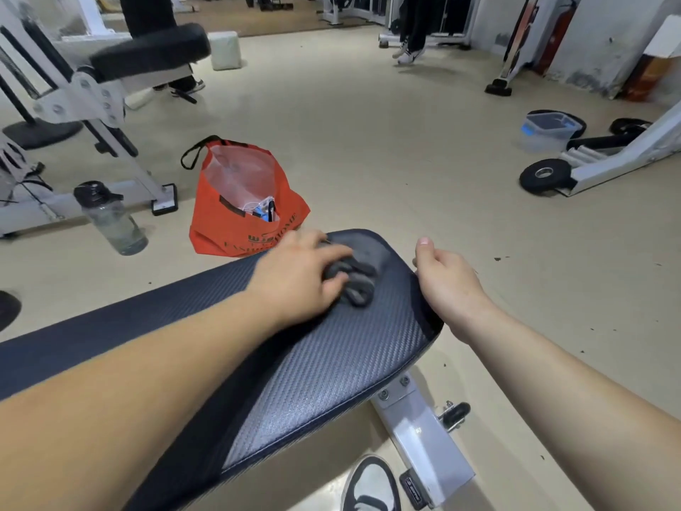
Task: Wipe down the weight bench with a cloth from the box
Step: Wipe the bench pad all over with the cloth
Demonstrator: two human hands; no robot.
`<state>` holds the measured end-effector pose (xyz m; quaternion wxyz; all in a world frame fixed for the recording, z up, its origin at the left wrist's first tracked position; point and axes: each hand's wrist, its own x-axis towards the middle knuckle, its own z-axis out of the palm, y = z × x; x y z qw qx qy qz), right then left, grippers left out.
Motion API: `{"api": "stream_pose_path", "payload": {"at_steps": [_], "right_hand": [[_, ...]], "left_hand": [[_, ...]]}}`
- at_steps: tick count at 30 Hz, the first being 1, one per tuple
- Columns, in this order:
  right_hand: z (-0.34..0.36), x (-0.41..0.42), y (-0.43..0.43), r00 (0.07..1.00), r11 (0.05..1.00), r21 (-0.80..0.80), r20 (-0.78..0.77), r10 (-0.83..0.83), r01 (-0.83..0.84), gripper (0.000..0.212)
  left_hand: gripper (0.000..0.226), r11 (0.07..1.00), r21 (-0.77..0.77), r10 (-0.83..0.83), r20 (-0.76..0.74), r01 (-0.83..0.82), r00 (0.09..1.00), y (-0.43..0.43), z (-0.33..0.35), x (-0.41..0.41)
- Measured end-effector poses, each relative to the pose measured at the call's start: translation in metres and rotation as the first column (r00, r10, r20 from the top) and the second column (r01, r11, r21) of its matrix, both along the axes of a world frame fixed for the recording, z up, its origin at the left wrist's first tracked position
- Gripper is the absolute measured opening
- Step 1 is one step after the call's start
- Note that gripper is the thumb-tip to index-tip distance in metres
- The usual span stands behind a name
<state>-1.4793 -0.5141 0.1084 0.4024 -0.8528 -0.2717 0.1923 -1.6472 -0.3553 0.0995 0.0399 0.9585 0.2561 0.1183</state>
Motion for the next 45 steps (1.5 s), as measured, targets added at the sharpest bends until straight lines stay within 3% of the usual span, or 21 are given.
{"api": "stream_pose_path", "payload": {"at_steps": [2,4,8,11,13,15,17,18,20,22,24,25,27,29,31,33,35,38,41,43,45], "right_hand": [[0.0,-0.002,0.0,0.999,1.0,-0.024,0.037,0.016,-0.015,0.053],[0.0,-0.004,0.004,0.996,0.998,-0.055,0.085,0.036,-0.032,0.044],[0.0,-0.009,0.012,0.982,0.992,-0.093,0.162,0.1,-0.085,0.028],[0.001,-0.013,0.012,0.974,0.985,-0.12,0.175,0.143,-0.123,0.025],[0.002,-0.016,0.012,0.961,0.98,-0.135,0.212,0.175,-0.149,0.025],[0.005,-0.019,0.013,0.944,0.973,-0.155,0.258,0.207,-0.171,0.023],[0.008,-0.025,0.016,0.929,0.968,-0.16,0.289,0.233,-0.193,0.024],[0.009,-0.028,0.018,0.921,0.965,-0.165,0.302,0.246,-0.204,0.026],[0.011,-0.035,0.024,0.907,0.957,-0.177,0.319,0.277,-0.23,0.028],[0.013,-0.041,0.031,0.889,0.947,-0.189,0.335,0.312,-0.261,0.027],[0.013,-0.046,0.036,0.877,0.94,-0.181,0.342,0.336,-0.289,0.026],[0.013,-0.048,0.037,0.875,0.937,-0.169,0.34,0.346,-0.305,0.025],[0.015,-0.054,0.037,0.861,0.925,-0.153,0.337,0.38,-0.348,0.031],[0.016,-0.062,0.037,0.84,0.91,-0.153,0.35,0.414,-0.385,0.035],[0.018,-0.068,0.039,0.822,0.901,-0.165,0.369,0.434,-0.401,0.031],[0.021,-0.074,0.043,0.805,0.892,-0.178,0.383,0.452,-0.416,0.026],[0.025,-0.082,0.049,0.784,0.878,-0.191,0.395,0.478,-0.439,0.024],[0.03,-0.098,0.059,0.743,0.844,-0.205,0.403,0.535,-0.496,0.022],[0.036,-0.117,0.067,0.692,0.784,-0.241,0.372,0.619,-0.572,0.019],[0.04,-0.128,0.073,0.666,0.752,-0.256,0.352,0.658,-0.607,0.02],[0.043,-0.138,0.08,0.65,0.733,-0.265,0.341,0.679,-0.627,0.022]], "left_hand": [[0.045,0.956,-0.044,0.292,0.015,-0.291,0.956,0.009,-0.002,0.003],[0.045,0.941,-0.019,0.339,0.005,-0.339,0.941,-0.015,-0.003,0.002],[0.041,0.991,-0.02,-0.127,0.109,0.13,0.986,-0.082,-0.002,-0.047],[0.038,0.878,-0.087,-0.467,0.063,0.471,0.882,-0.051,0.01,-0.081],[0.042,0.946,-0.036,-0.321,-0.003,0.321,0.947,-0.01,0.008,-0.086],[0.045,0.995,-0.031,0.092,0.036,-0.091,0.995,0.026,0.002,-0.084],[0.043,0.881,-0.036,0.472,0.03,-0.471,0.881,0.024,-0.001,-0.074],[0.042,0.857,0.003,0.515,0.008,-0.515,0.857,0.009,-0.001,-0.068],[0.041,0.926,0.039,0.375,0.032,-0.376,0.927,-0.032,0.0,-0.066],[0.042,0.999,-0.009,-0.03,0.088,0.031,0.996,-0.059,0.001,-0.083],[0.039,0.94,-0.073,-0.331,0.051,0.334,0.942,-0.04,0.008,-0.102],[0.039,0.939,-0.041,-0.34,0.01,0.34,0.94,-0.024,0.007,-0.109],[0.042,1.0,0.017,-0.022,0.013,0.022,1.0,0.005,0.002,-0.119],[0.043,0.899,-0.011,0.438,0.058,-0.438,0.897,0.016,-0.002,-0.122],[0.043,0.814,0.015,0.581,0.01,-0.581,0.814,-0.003,0.0,-0.116],[0.043,0.885,0.037,0.463,0.02,-0.464,0.886,-0.038,0.002,-0.123],[0.042,0.989,0.04,0.139,0.082,-0.143,0.987,-0.066,0.004,-0.15],[0.039,0.976,0.002,-0.216,0.0,0.216,0.976,-0.045,0.011,-0.2],[0.048,0.953,0.061,0.298,-0.01,-0.296,0.955,-0.01,0.005,-0.23],[0.046,0.76,0.043,0.648,0.028,-0.648,0.761,-0.012,0.0,-0.23],[0.04,0.759,0.079,0.647,0.028,-0.647,0.762,-0.038,-0.003,-0.224]]}}
